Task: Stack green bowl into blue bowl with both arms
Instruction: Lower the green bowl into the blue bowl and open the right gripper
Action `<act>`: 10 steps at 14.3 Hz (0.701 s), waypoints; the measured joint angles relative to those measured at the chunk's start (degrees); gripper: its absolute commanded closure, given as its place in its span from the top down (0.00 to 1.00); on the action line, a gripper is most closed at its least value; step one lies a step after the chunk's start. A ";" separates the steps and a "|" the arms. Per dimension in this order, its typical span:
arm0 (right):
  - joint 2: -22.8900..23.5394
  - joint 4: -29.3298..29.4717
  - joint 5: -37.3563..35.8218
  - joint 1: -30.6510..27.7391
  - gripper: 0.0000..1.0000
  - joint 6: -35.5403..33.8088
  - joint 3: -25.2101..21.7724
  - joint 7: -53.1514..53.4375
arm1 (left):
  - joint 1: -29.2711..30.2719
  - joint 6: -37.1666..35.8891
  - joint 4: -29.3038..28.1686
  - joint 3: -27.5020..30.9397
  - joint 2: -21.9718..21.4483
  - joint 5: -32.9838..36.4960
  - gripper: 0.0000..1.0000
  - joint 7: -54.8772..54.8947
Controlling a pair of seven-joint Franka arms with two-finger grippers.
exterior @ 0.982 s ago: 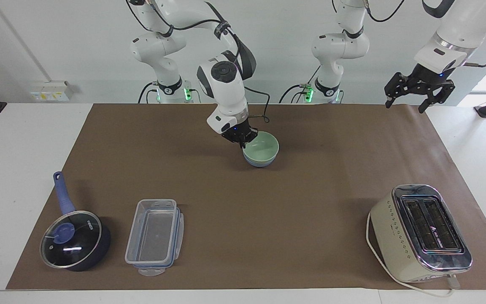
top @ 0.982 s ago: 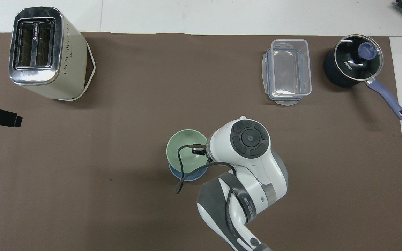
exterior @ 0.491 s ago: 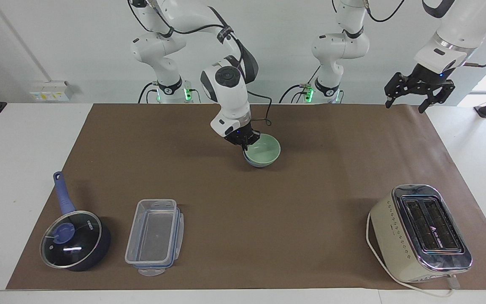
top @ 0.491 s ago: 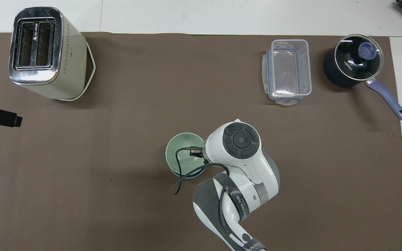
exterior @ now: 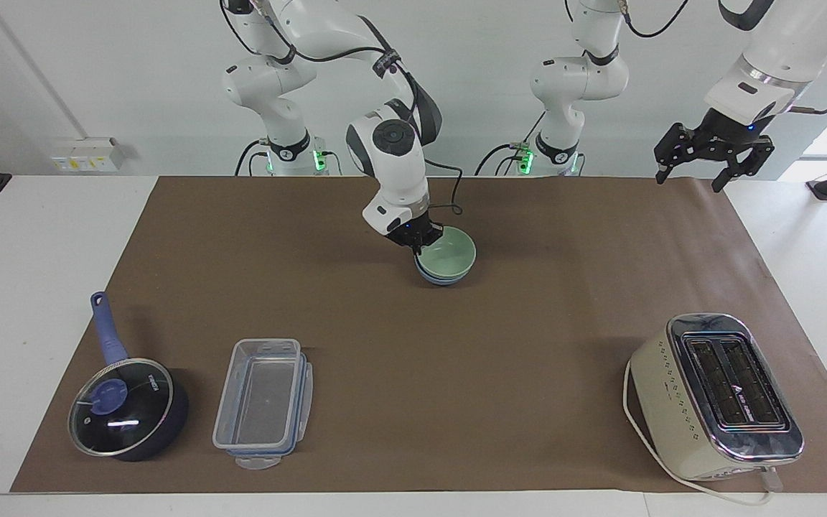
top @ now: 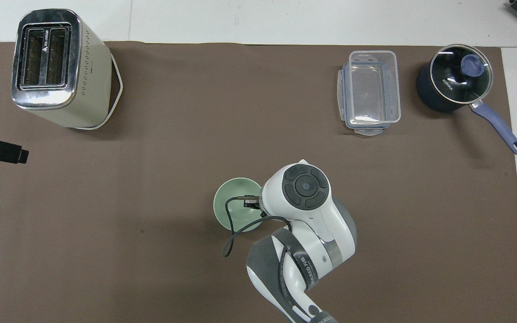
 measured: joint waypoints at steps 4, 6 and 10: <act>-0.38 -0.50 0.00 0.00 1.00 0.00 -0.01 0.00 | 0.00 -0.01 0.00 0.00 0.00 0.00 1.00 0.00; -0.52 0.10 0.00 -0.06 1.00 0.22 -0.11 0.00 | 0.00 -0.01 0.00 0.00 0.00 0.00 1.00 0.00; -1.87 4.24 -1.33 -4.16 1.00 0.81 -0.96 -0.58 | 0.00 -0.02 0.00 0.00 0.00 0.00 1.00 0.00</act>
